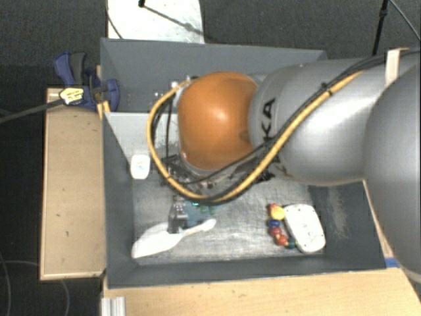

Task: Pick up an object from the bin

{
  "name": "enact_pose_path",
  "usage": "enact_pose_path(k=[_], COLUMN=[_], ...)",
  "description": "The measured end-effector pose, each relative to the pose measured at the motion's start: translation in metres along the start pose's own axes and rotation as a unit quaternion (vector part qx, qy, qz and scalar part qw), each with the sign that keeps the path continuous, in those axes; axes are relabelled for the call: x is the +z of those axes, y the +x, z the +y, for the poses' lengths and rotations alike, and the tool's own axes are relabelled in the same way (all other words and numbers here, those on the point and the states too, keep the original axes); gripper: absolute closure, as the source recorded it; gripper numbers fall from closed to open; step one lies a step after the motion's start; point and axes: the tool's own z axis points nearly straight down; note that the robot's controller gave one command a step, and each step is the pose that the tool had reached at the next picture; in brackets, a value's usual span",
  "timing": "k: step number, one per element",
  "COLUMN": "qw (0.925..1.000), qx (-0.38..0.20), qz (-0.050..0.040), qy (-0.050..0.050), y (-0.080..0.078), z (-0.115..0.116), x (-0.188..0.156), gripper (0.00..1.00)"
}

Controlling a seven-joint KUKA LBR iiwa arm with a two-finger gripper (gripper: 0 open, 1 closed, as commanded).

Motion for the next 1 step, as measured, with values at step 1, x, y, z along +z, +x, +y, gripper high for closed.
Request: enact_pose_path(k=[1], qw=[1.0000], qx=[0.003], qz=[-0.0041], qy=[-0.001], y=[-0.0021], z=[-0.0014], x=[-0.0047], gripper=[0.00])
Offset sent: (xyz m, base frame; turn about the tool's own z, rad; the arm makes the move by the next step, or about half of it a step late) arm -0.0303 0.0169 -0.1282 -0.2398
